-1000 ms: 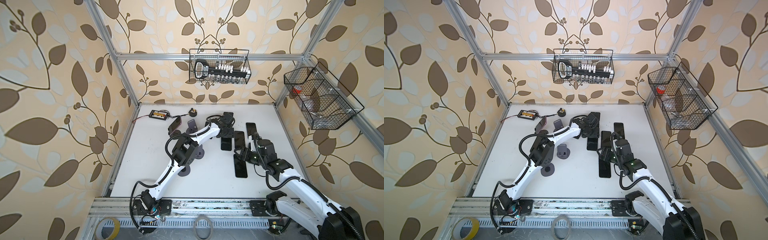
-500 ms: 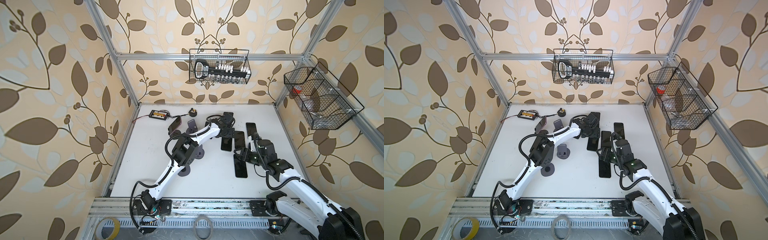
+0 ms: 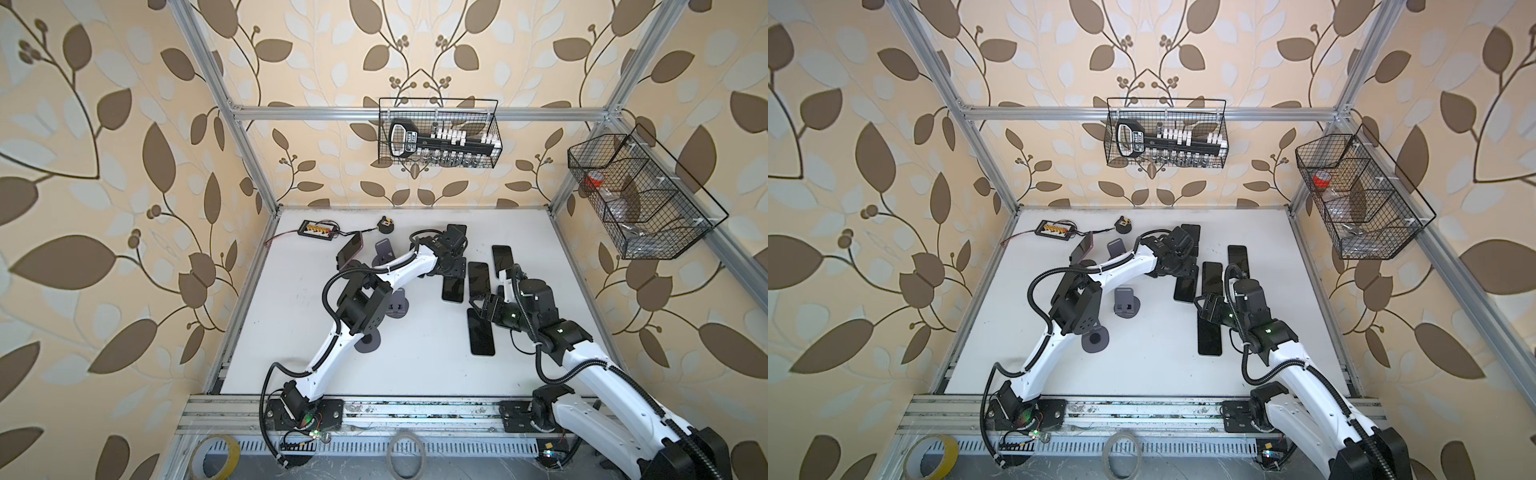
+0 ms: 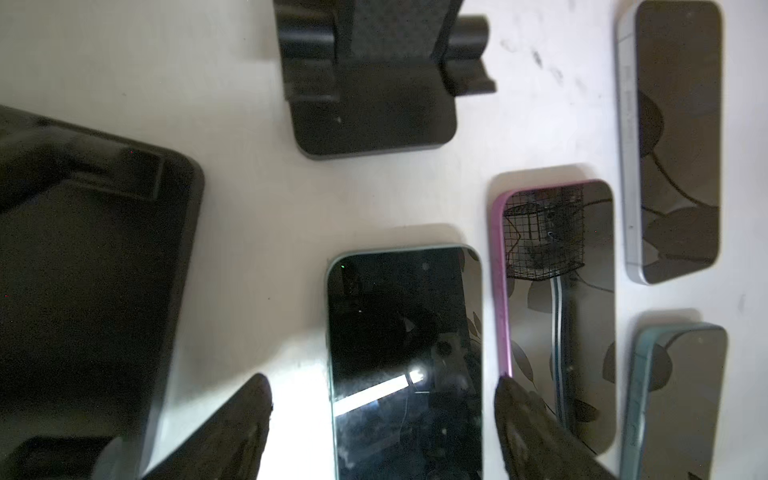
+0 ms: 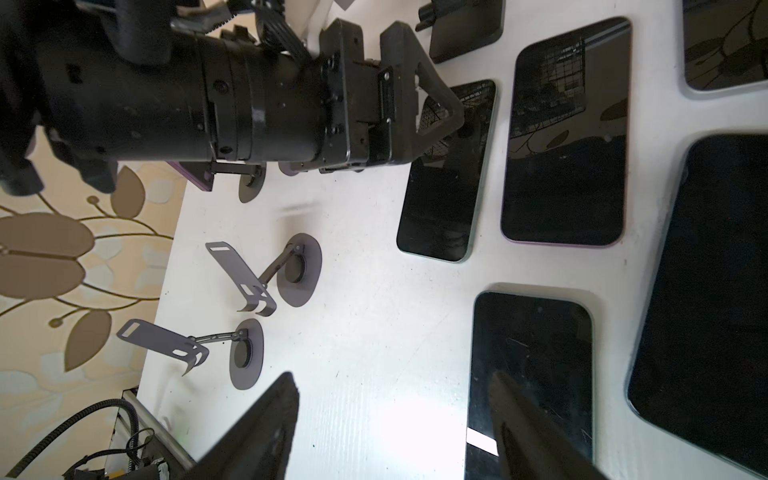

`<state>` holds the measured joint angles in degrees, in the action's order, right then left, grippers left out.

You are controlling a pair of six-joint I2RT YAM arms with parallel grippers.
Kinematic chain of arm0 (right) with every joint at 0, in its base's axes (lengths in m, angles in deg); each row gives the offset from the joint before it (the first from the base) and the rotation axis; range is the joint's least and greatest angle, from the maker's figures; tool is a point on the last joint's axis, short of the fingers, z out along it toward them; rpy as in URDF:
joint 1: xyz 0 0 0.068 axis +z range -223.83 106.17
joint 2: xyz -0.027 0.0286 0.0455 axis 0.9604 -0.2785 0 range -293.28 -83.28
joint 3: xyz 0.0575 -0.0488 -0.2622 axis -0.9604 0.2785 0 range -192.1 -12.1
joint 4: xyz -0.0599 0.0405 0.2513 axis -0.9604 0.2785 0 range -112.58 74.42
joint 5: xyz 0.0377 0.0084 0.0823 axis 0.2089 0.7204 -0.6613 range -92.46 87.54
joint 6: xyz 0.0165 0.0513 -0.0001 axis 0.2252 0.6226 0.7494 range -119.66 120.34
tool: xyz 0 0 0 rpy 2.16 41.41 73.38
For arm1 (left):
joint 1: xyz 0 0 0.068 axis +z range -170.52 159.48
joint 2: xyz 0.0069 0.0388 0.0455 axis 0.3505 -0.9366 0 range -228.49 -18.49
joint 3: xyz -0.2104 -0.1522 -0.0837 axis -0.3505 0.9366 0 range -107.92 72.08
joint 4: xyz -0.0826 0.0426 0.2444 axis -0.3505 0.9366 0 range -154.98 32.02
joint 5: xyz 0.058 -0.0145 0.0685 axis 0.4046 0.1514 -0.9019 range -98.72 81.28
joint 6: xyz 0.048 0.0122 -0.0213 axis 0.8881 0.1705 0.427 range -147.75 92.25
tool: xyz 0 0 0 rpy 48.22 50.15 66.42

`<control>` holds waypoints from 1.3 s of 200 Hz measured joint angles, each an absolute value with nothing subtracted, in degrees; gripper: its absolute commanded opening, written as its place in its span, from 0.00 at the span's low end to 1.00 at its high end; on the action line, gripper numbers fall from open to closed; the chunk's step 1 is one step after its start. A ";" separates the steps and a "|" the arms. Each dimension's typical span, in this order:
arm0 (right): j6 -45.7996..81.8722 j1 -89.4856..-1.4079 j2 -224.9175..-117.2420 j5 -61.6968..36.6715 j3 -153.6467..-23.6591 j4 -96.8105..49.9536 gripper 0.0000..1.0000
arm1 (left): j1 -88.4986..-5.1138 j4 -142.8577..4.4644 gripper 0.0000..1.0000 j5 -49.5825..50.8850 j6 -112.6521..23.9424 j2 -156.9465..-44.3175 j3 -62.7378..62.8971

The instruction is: Remove the phone from the phone stand

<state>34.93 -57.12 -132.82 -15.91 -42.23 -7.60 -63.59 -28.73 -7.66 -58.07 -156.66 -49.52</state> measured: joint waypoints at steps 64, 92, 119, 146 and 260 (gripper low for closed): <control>35.97 -57.12 -130.17 -13.53 -44.61 -8.97 0.69 | -63.56 -32.66 0.84 -6.09 -54.71 -145.97 -45.78; 36.65 -57.10 -130.24 -12.74 -45.77 -10.09 0.69 | -63.56 -34.37 0.84 -5.02 -52.89 -142.56 -43.64; 37.11 -56.90 -130.74 -11.83 -46.69 -11.27 0.68 | -63.56 -36.05 0.85 -4.38 -50.05 -139.57 -40.19; 37.61 -56.55 -132.93 -11.41 -47.98 -12.69 0.67 | -63.17 -37.43 0.87 -4.21 -46.53 -136.44 -36.76; 34.53 -44.66 -151.22 -11.98 -61.55 -22.81 0.67 | -46.78 -47.06 0.94 3.29 -31.30 -111.65 -13.15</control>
<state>34.53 -44.66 -151.22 -11.98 -61.55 -22.81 -46.78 -47.06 3.29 -31.30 -111.65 -13.15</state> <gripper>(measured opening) 0.665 0.932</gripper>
